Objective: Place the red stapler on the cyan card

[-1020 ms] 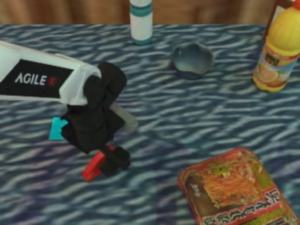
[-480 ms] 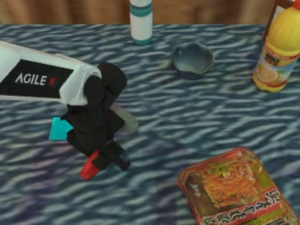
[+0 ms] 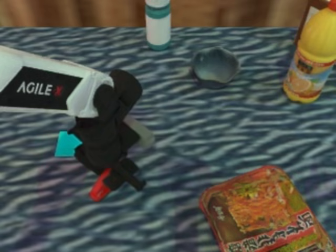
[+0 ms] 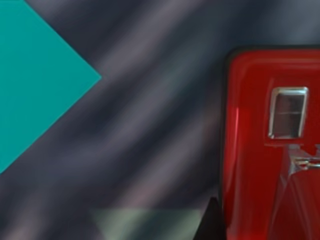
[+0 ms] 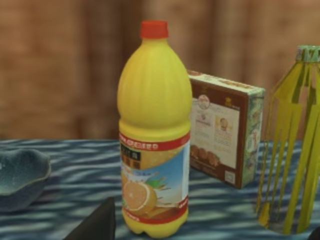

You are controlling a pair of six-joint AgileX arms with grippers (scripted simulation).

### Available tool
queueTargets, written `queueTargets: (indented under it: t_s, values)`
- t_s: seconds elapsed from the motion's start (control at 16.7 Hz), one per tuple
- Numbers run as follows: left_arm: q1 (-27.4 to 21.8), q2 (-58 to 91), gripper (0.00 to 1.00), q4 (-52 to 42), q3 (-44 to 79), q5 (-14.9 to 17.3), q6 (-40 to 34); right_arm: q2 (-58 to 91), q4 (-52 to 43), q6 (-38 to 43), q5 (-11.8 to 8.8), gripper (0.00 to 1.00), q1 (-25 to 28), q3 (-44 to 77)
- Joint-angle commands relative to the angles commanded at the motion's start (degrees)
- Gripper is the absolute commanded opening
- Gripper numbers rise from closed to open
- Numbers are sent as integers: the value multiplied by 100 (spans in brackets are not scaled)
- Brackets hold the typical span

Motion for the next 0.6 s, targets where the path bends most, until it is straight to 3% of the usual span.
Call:
queueTargets:
  t_s: [0.6]
  values:
    - [93, -849, 0, -2044, 1160, -5, -30, 0, 0, 0, 0, 100, 0, 0]
